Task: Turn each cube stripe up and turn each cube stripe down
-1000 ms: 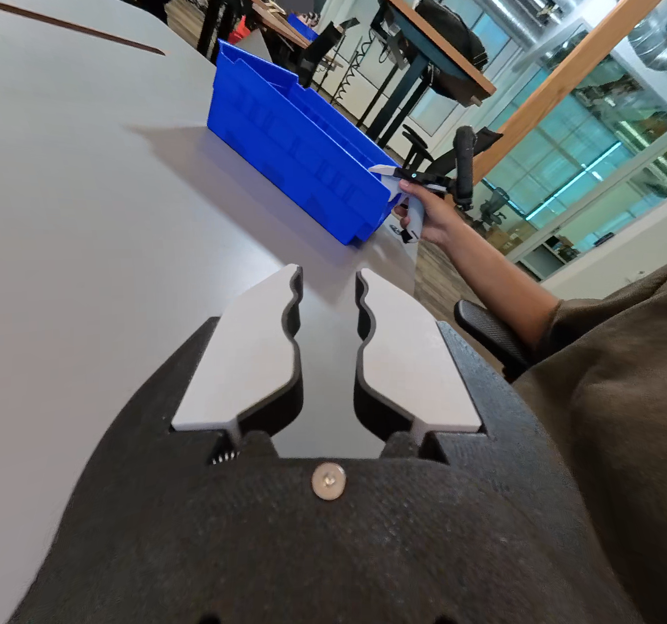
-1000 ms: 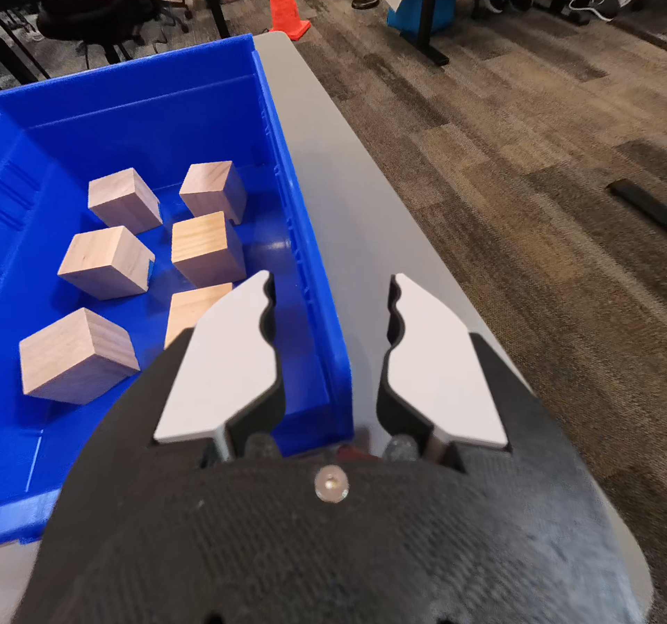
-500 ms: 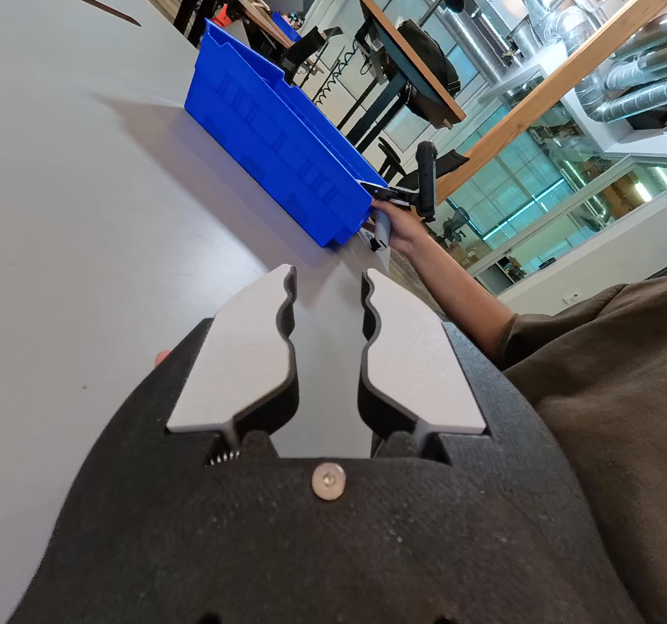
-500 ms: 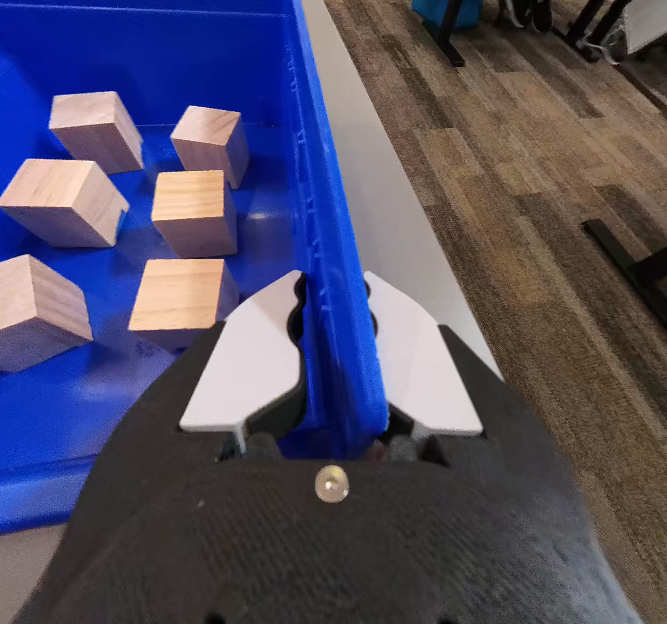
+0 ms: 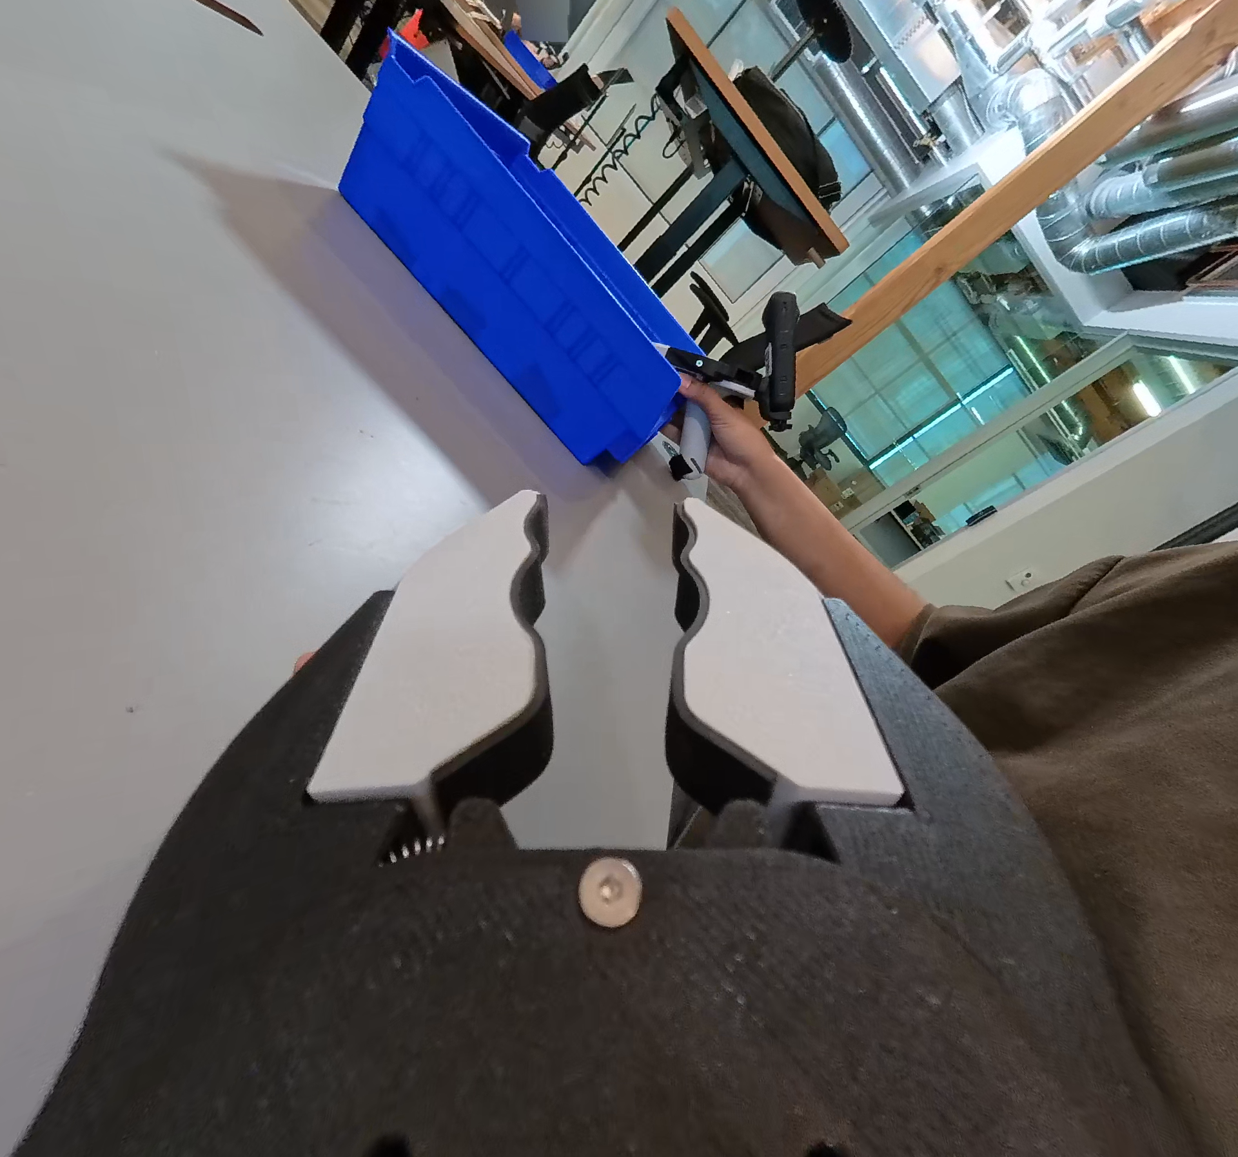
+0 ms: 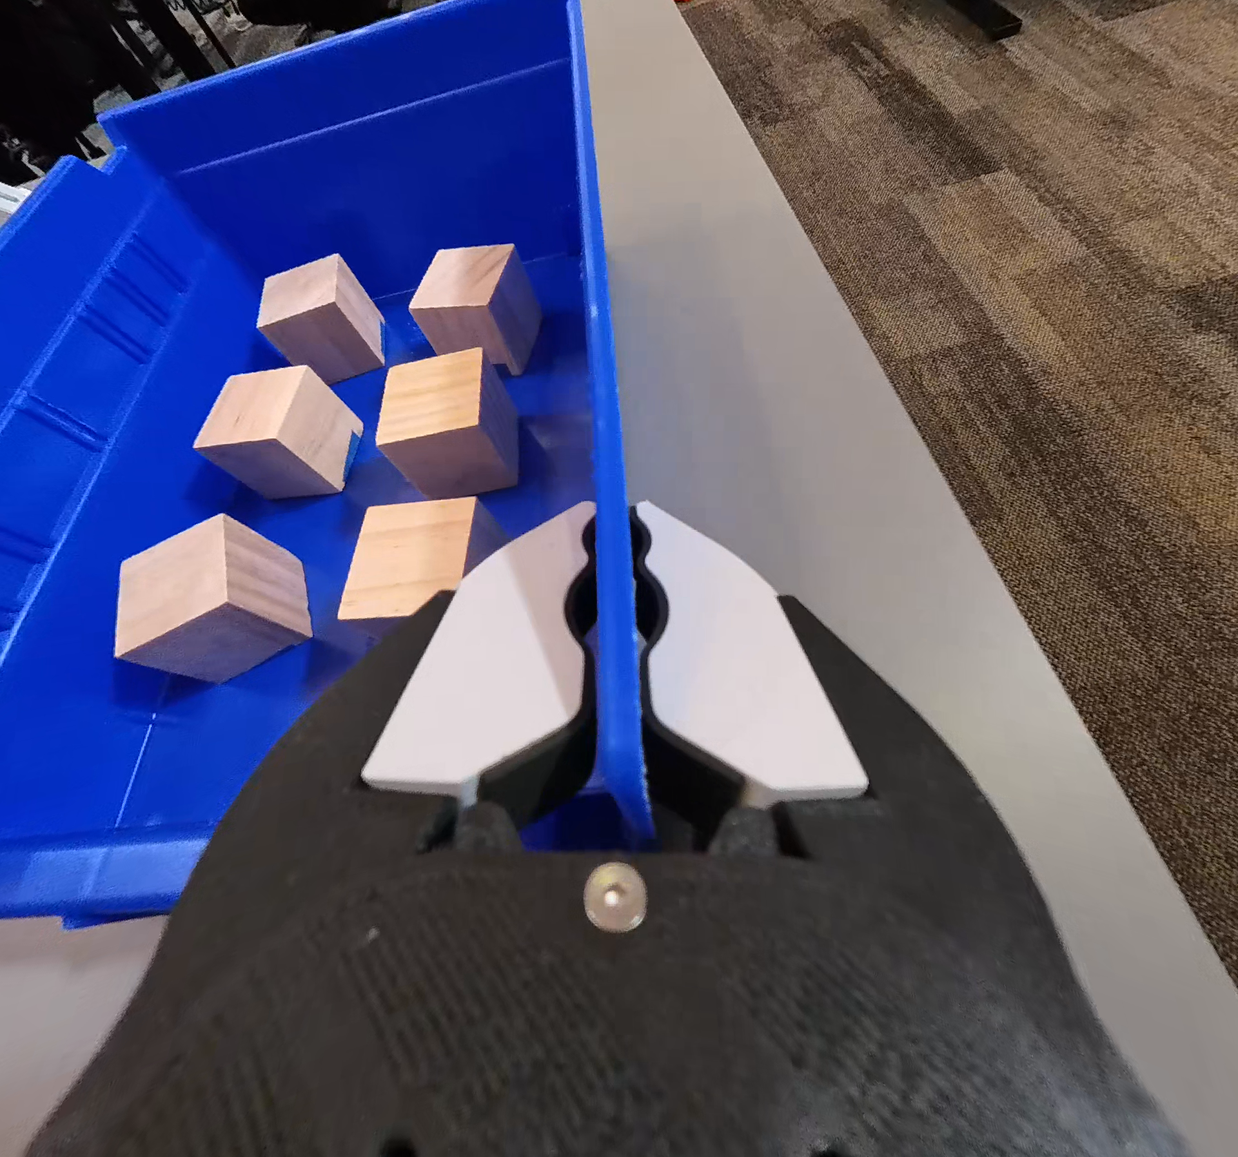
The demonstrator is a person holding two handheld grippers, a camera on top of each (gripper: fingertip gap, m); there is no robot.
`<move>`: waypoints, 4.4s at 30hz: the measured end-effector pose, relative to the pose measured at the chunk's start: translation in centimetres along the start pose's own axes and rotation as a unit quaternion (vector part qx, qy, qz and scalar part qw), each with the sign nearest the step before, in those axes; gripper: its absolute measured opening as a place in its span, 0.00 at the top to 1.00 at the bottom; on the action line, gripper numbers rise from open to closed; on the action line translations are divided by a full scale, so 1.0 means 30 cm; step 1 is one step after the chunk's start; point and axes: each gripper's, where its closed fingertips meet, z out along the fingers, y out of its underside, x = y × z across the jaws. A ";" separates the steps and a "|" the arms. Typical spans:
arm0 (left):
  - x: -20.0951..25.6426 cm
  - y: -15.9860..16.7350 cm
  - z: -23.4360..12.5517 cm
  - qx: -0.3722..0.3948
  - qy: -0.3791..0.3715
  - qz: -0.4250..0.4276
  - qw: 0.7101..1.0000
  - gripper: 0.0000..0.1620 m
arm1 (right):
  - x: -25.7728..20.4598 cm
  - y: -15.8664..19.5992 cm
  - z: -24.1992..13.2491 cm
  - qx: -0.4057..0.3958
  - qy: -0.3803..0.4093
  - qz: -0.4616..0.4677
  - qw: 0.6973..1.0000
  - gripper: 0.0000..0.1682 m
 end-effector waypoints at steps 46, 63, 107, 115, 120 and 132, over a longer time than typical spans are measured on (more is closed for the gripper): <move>-0.484 -0.191 -1.087 -0.043 -0.665 0.140 0.732 0.93 | 0.000 0.001 0.002 0.002 -0.022 0.031 0.999 0.95; -0.376 -0.276 -1.129 -0.013 -0.672 0.201 0.713 0.96 | -0.043 -0.001 -0.021 0.030 -0.013 0.070 0.997 0.95; 0.248 -0.651 -1.404 0.124 -0.646 0.261 0.707 0.96 | -2.535 0.504 -0.030 -0.049 -0.278 -0.044 0.958 0.78; 0.292 -0.633 -1.157 0.074 -0.621 0.299 0.721 0.96 | -2.186 0.212 -0.290 0.070 -0.378 -0.091 0.919 0.67; 0.325 -0.546 -0.807 0.018 -0.558 0.339 0.757 0.97 | -1.631 0.008 -0.354 0.147 -0.339 -0.067 0.927 0.69; 0.256 -0.093 0.120 -0.128 -0.283 0.377 0.872 0.96 | -0.705 0.002 -0.421 0.132 -0.203 0.075 0.967 0.75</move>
